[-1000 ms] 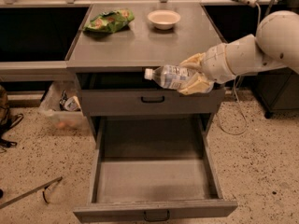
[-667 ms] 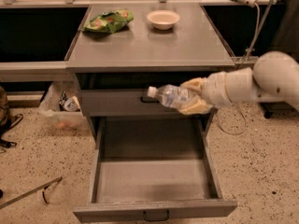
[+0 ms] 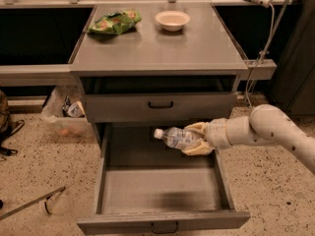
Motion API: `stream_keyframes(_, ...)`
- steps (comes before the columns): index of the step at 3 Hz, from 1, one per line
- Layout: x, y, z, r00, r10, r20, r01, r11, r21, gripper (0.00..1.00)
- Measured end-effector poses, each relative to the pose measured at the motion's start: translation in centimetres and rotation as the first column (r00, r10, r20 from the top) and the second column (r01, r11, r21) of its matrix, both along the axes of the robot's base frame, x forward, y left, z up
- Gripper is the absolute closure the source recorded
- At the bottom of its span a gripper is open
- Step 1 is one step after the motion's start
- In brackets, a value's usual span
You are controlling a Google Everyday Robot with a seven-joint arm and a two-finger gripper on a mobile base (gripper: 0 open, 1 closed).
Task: Place blue plastic bottle into middle drawer
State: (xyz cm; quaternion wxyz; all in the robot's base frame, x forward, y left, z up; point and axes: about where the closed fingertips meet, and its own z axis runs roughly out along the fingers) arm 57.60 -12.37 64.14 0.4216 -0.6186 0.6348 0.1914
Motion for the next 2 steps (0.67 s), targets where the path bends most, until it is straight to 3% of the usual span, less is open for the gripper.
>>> stream_keyframes(1,-0.4,0.8,-1.1,1.0,0.005,-0.002,-0.005,1.0,0.009,1.0)
stream_keyframes(2,0.0,1.2,-6.9,0.9998,-0.013,-0.017,0.013,1.0,-0.011,1.0)
